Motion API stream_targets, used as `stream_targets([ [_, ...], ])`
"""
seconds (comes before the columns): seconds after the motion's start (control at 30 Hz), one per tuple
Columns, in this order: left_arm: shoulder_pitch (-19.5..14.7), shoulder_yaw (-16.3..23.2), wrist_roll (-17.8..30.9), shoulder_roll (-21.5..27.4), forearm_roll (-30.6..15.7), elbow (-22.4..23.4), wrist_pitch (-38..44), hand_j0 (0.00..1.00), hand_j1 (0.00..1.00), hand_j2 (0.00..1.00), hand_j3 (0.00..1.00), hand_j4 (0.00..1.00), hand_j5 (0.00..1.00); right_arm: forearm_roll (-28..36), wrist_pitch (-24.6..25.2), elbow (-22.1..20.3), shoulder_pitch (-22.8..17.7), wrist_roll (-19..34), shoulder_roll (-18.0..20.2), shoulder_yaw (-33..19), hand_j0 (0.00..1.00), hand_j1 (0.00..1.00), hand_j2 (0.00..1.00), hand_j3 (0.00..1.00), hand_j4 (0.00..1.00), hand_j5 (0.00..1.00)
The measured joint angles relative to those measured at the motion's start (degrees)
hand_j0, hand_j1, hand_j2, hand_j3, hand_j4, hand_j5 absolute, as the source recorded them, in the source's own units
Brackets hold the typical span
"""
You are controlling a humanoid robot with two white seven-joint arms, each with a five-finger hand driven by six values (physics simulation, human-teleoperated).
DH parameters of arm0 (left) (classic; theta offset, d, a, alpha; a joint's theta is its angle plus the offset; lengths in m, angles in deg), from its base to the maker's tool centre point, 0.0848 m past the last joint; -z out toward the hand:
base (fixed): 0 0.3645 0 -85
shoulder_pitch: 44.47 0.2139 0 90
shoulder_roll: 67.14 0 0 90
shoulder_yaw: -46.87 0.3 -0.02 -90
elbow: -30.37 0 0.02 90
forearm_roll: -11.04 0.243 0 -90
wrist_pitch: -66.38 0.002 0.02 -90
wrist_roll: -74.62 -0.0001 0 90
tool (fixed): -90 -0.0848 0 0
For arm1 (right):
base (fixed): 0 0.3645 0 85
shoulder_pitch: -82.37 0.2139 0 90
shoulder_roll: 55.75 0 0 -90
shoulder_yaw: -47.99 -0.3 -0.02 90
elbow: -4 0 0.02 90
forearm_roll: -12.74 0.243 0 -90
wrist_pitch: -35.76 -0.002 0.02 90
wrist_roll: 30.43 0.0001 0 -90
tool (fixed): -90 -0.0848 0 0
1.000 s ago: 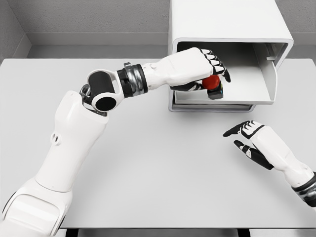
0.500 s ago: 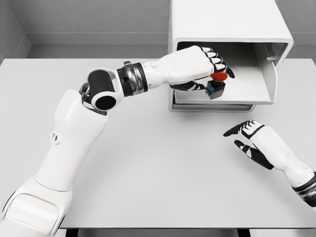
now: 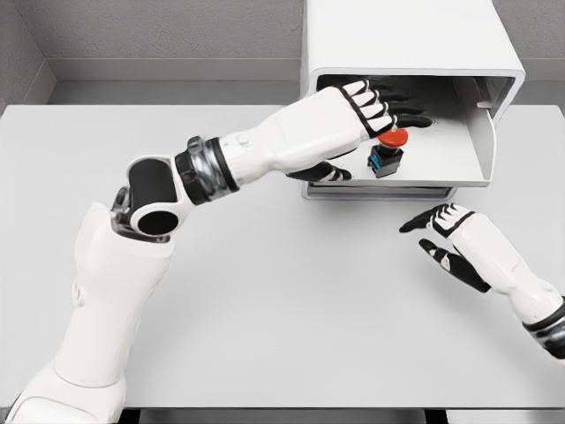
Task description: Slide open multi-storey tabletop storage cabinets and put open load switch and slide close multi-storey tabletop storage cabinets
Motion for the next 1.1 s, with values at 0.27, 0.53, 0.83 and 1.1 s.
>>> stream_targets([
  [0.27,16.0,-18.3,0.0,5.2,-12.5,-3.4,0.0,1.0,1.0,1.0,1.0,1.0,1.0,0.1,0.0,0.0,1.6,1.1,0.1,0.1,0.58,0.58,0.58,0.58,0.58,0.58],
  [0.53,26.8,-34.5,0.0,14.9,-17.1,5.2,0.0,1.0,1.0,1.0,1.0,1.0,1.0,0.1,0.0,0.0,2.6,1.6,-0.1,1.0,0.58,0.58,0.58,0.58,0.58,0.58],
  [0.83,26.3,-37.1,0.0,19.2,-17.5,6.1,0.1,1.0,1.0,1.0,1.0,1.0,1.0,0.3,0.0,0.4,6.8,1.6,-0.2,3.3,0.58,0.58,0.58,0.58,0.58,0.58],
  [1.1,26.5,-37.2,0.0,19.4,-17.6,6.0,0.1,1.0,1.0,1.0,1.0,1.0,1.0,0.3,0.0,2.9,9.6,1.6,-0.2,5.8,0.58,0.58,0.58,0.58,0.58,0.58],
])
